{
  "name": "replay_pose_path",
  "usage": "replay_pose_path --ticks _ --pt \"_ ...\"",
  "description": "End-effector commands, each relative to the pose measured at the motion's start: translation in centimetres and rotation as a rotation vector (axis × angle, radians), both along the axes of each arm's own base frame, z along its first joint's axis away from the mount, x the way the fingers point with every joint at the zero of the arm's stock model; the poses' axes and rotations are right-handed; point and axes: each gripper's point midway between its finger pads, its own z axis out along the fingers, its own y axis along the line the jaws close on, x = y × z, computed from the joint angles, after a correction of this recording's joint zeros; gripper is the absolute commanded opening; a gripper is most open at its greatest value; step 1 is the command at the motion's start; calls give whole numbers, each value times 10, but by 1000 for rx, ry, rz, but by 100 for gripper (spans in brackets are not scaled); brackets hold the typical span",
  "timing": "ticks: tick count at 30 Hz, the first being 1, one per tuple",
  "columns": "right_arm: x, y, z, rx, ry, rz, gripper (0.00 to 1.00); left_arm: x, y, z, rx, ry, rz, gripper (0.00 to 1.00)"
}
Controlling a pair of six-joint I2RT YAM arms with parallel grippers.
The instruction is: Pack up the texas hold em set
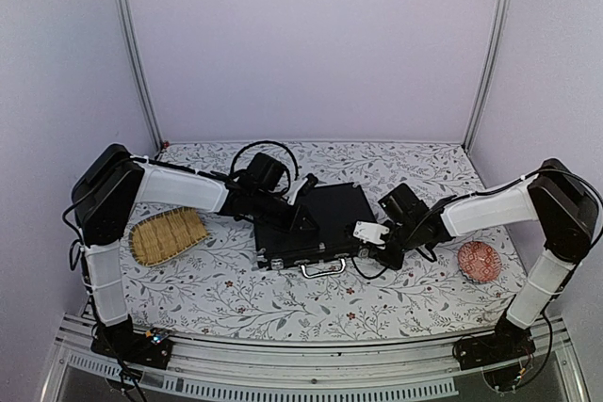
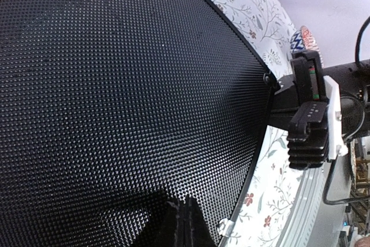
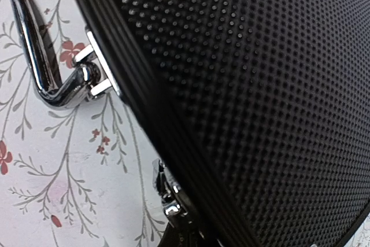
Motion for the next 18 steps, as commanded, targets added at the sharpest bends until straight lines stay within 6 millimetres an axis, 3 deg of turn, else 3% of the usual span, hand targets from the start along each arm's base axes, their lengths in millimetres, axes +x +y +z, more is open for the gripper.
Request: replay_pose_path --ticks 1,5,8,11,13,16,18 --pt "39 -2 18 5 -211 -58 2 -17 27 -51 152 97 28 0" --pt "26 9 30 66 -141 -20 3 -18 27 -48 145 92 26 0" --pt "4 11 39 86 -36 26 3 -18 27 -37 132 68 25 0" --pt "-21 13 58 132 47 80 5 -14 24 12 81 -47 33 0" --pt "-36 16 77 185 84 125 13 -14 27 46 54 -126 54 1" --pt "-29 17 106 253 68 97 18 -19 41 69 70 -164 105 15" --pt "-10 14 125 303 55 47 26 -25 56 71 95 -160 159 24"
